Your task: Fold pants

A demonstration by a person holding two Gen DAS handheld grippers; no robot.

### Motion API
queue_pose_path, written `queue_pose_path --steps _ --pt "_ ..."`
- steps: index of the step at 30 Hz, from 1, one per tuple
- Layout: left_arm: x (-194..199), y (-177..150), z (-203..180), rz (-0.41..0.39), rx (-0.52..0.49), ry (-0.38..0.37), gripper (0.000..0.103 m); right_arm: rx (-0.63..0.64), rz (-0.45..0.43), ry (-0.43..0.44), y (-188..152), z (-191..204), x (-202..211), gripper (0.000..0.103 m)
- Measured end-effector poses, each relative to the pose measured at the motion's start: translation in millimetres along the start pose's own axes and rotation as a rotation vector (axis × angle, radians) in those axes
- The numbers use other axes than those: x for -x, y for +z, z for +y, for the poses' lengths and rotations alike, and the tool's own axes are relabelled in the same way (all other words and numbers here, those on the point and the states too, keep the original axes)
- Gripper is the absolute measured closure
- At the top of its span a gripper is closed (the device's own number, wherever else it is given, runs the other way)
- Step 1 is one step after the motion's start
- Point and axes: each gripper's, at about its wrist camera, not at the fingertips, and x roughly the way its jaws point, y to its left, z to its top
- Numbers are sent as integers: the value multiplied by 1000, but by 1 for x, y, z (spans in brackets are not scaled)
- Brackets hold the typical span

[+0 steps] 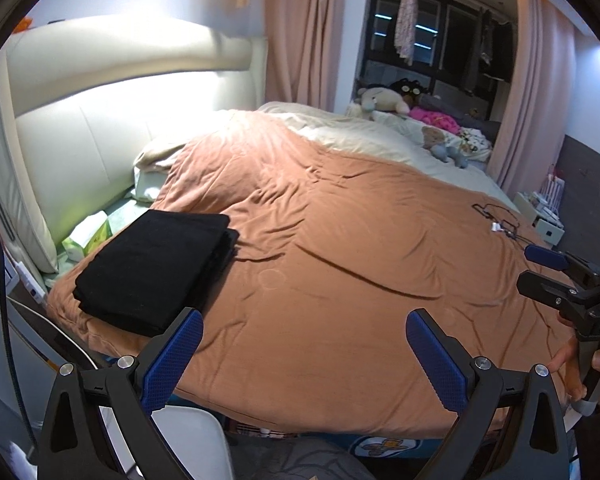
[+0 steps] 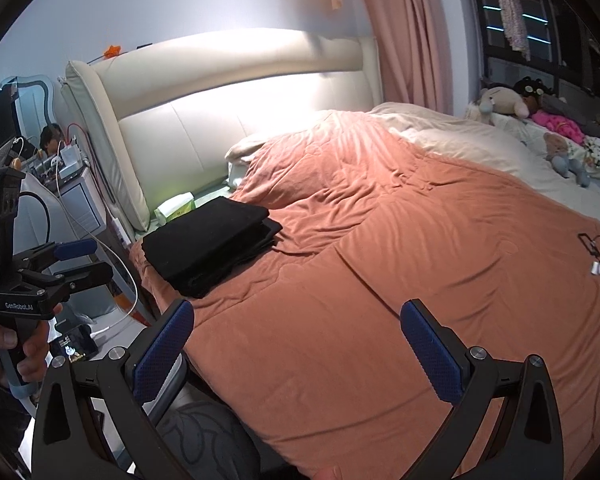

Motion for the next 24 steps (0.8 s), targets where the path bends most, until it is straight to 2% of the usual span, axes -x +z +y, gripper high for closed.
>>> queue_pose_path --steps 10,20,24 --pt "32 -19 -42 -52 -44 -45 1 -10 -40 -40 -32 -1 60 0" --pt "64 -43 -80 -106 -59 -69 1 10 -77 -75 -55 8 102 0" --pt "74 -52 -90 -124 -65 -73 1 19 -81 -120 -66 11 114 0"
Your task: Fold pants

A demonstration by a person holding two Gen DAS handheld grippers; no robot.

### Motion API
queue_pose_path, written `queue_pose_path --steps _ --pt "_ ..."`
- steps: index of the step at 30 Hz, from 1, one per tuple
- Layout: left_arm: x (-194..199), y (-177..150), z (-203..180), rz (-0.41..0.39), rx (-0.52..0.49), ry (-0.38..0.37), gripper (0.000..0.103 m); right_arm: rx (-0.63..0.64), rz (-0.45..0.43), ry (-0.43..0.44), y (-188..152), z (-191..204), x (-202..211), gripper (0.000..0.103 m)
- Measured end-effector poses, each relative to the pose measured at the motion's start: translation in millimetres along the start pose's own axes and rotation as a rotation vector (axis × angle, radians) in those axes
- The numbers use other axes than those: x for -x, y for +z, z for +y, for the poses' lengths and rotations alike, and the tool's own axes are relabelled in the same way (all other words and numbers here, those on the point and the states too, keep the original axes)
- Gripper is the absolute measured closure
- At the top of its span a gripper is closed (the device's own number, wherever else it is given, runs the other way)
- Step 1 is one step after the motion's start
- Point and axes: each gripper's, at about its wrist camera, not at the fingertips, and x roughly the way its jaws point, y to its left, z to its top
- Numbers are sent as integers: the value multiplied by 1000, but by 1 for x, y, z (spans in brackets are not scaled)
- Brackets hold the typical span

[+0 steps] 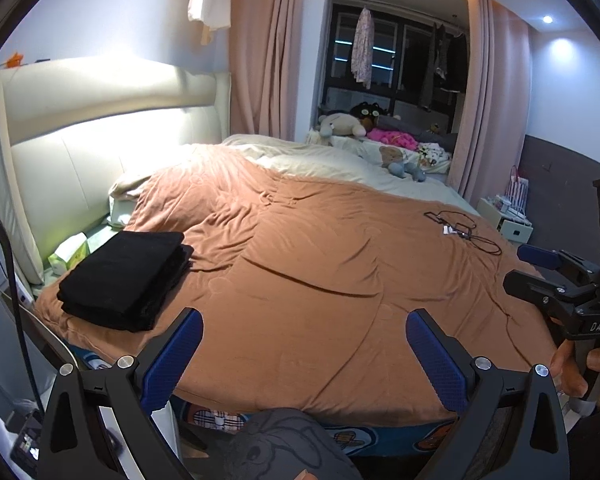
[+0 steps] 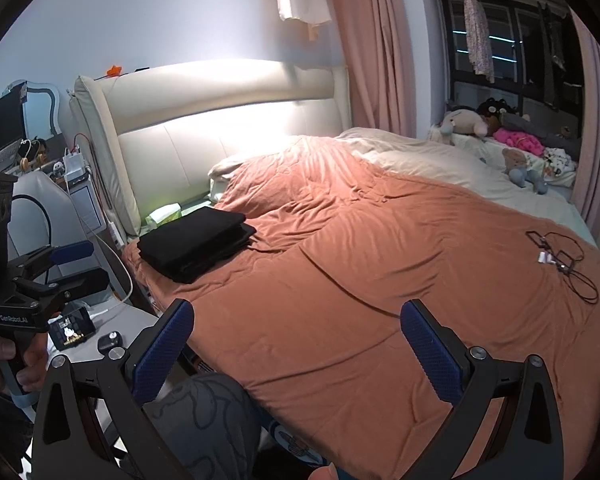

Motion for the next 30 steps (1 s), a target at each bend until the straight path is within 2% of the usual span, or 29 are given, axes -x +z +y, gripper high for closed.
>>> queue_pose_path --steps 2,16,20,25,30 --pt "5 -5 -5 -7 1 4 1 4 -5 -36 -7 3 5 0" --pt "34 -39 -28 -27 -35 -18 1 -8 -16 -100 -49 33 40 0" --pt "41 -50 -30 -36 -32 -21 1 -21 -30 -97 -59 35 53 0" --pt "49 -65 -33 -61 -40 9 1 -57 -57 -94 -76 38 66 0" --pt "51 -81 -28 -68 -3 -3 1 -102 -61 -85 -93 37 68 0"
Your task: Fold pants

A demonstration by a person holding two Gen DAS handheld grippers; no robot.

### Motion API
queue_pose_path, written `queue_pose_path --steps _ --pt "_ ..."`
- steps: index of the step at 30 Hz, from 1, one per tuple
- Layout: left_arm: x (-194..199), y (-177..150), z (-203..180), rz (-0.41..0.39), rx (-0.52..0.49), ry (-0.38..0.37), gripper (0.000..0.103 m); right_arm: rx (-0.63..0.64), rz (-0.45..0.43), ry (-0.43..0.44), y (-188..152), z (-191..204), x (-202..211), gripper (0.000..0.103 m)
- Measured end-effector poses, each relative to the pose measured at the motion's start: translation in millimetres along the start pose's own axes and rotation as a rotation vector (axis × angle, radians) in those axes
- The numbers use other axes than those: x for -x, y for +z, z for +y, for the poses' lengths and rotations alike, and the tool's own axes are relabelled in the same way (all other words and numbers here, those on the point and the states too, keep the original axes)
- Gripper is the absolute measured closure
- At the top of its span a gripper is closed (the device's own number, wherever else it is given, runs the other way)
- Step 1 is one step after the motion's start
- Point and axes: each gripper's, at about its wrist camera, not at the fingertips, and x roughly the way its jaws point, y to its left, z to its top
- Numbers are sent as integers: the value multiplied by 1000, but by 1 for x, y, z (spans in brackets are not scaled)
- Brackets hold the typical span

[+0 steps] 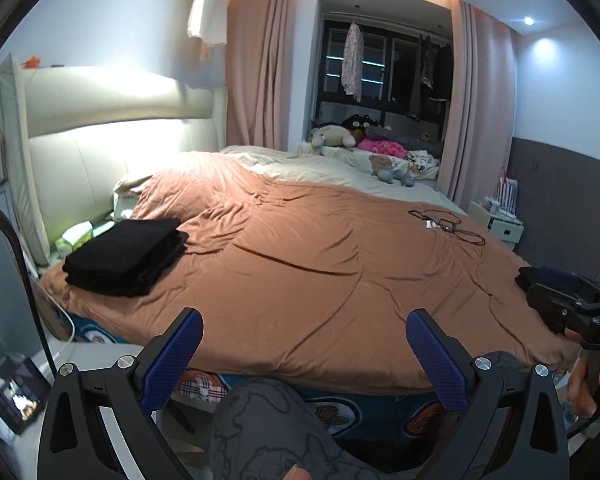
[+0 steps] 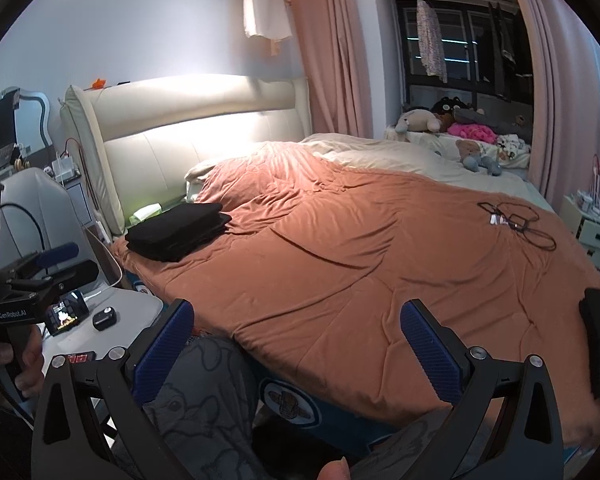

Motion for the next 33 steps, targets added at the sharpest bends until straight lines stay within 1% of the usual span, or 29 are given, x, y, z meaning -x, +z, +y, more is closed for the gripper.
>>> queue_pose_path --steps 2,4,8,11,19,33 --pt "-4 -5 1 5 1 -1 1 -14 -3 -4 -7 -2 2 0" --pt "-5 -7 0 1 0 5 1 -15 -2 -31 -10 -2 2 0" --pt "-6 -11 1 -2 18 -6 1 -33 2 -21 -13 -4 1 0" --pt "-6 -12 -1 -9 6 6 1 -32 -2 -40 -15 -3 2 0" --pt "-2 -16 1 -12 20 6 1 -28 -6 -22 -20 5 5 0" --pt "-2 -16 6 -9 30 -1 1 -38 -14 -27 -22 -3 8 0"
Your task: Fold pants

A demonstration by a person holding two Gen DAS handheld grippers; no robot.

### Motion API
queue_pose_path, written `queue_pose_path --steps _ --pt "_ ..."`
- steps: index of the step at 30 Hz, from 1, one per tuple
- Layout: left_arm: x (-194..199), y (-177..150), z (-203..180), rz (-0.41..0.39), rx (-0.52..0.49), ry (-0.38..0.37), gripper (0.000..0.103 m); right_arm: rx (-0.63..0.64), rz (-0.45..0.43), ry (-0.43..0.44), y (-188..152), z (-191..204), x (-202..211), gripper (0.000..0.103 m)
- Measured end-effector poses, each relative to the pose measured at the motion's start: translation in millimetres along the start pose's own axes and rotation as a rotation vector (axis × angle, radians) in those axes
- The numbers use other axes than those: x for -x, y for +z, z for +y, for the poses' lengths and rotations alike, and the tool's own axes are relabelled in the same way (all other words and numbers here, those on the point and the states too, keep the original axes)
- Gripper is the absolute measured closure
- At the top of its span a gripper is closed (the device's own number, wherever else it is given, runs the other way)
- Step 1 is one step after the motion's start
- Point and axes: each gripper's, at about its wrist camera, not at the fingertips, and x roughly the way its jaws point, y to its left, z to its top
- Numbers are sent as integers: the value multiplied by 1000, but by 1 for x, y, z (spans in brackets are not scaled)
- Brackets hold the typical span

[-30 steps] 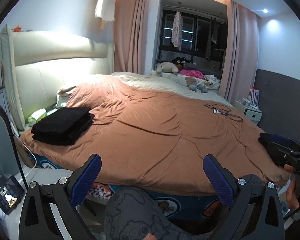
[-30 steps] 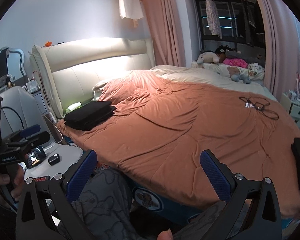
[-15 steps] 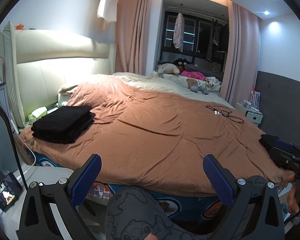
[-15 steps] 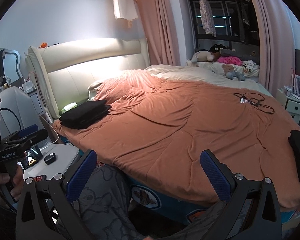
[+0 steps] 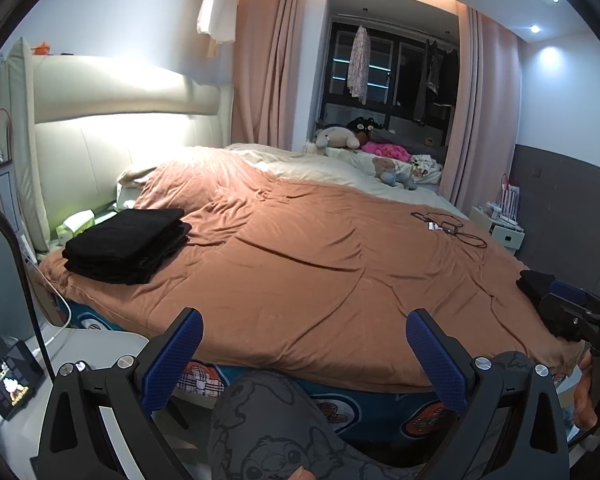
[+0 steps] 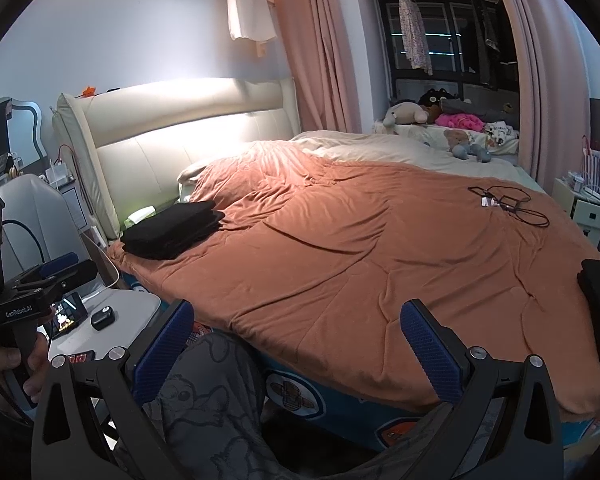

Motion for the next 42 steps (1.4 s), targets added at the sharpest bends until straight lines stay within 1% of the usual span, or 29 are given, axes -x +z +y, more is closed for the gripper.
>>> queue_pose_path --steps 42 --pt "12 4 1 -19 -12 -6 1 13 5 1 -1 1 5 0"
